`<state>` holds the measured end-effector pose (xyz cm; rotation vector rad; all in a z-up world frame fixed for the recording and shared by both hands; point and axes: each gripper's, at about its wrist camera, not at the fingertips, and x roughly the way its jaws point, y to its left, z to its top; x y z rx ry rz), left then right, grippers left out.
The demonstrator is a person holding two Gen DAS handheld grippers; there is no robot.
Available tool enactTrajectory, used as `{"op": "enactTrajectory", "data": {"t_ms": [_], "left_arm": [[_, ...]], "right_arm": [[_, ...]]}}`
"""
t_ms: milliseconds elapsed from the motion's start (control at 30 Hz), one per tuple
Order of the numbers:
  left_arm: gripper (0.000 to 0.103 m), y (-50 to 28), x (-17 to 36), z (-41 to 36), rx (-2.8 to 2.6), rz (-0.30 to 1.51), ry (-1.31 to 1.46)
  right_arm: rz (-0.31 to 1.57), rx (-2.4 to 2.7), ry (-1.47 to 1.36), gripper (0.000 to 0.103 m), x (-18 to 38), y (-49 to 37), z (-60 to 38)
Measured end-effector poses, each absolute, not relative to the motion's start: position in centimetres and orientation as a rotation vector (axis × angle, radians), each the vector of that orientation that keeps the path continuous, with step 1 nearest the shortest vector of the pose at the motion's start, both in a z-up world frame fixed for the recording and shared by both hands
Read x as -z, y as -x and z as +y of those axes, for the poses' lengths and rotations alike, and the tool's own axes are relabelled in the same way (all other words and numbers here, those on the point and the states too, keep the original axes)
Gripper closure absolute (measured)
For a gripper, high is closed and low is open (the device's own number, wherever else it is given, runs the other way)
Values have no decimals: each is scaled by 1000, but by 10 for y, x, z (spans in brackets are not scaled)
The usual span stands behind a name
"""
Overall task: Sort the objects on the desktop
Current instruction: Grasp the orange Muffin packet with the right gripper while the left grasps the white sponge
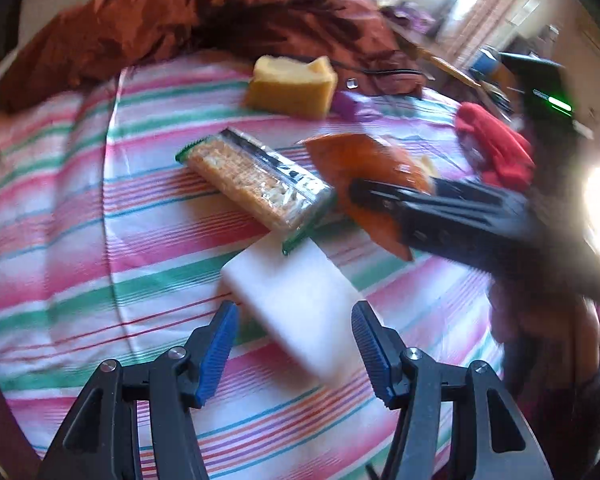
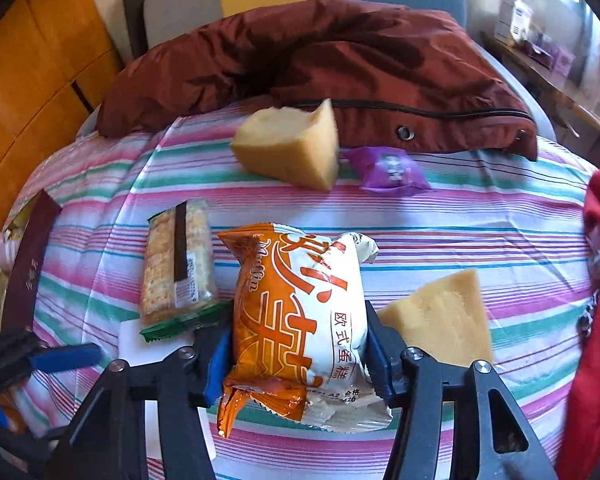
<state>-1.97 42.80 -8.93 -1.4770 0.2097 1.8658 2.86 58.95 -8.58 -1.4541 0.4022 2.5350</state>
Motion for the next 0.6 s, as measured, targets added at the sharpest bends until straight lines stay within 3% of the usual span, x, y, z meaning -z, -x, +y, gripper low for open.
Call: {"op": "enactTrajectory", "data": {"t_ms": [200, 267, 433, 600], "left_arm": [[29, 26, 100, 446, -1928, 177, 1567], [19, 25, 102, 453, -1945, 211, 1556], [20, 10, 110, 464, -1982, 443, 1437], [35, 1, 109, 444, -1952, 504, 1338]], "right_arm": [[429, -2552, 1437, 46, 78, -30, 592], [457, -2543, 1432, 46, 78, -33, 596], [472, -2545, 1418, 46, 75, -32, 598], [438, -2581, 1439, 46, 74, -28, 586]]}}
